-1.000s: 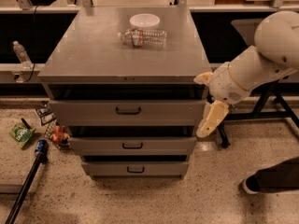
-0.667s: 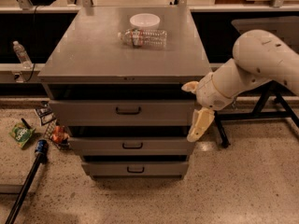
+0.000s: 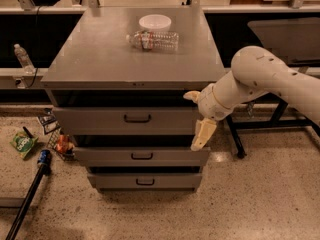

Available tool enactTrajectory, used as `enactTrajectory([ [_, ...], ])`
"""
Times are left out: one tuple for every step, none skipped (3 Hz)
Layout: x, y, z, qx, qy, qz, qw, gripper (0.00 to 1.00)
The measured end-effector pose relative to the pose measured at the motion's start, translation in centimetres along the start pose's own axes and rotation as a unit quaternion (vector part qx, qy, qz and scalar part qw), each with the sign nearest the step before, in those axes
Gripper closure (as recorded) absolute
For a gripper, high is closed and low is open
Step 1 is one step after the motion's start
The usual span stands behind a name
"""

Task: Open top drawer

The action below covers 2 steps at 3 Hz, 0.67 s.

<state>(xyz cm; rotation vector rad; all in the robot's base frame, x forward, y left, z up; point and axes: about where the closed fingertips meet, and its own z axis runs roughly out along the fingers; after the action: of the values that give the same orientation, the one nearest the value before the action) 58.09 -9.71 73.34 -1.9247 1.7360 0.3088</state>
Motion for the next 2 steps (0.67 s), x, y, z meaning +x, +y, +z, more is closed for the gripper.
enactTrajectory([
  [0.2,-1.1,1.5,-0.001,-0.001,-0.011,0.9999,0.0],
  [0.5,-2.1,3.0,-0.007,0.0,-0.017,0.9998,0.0],
])
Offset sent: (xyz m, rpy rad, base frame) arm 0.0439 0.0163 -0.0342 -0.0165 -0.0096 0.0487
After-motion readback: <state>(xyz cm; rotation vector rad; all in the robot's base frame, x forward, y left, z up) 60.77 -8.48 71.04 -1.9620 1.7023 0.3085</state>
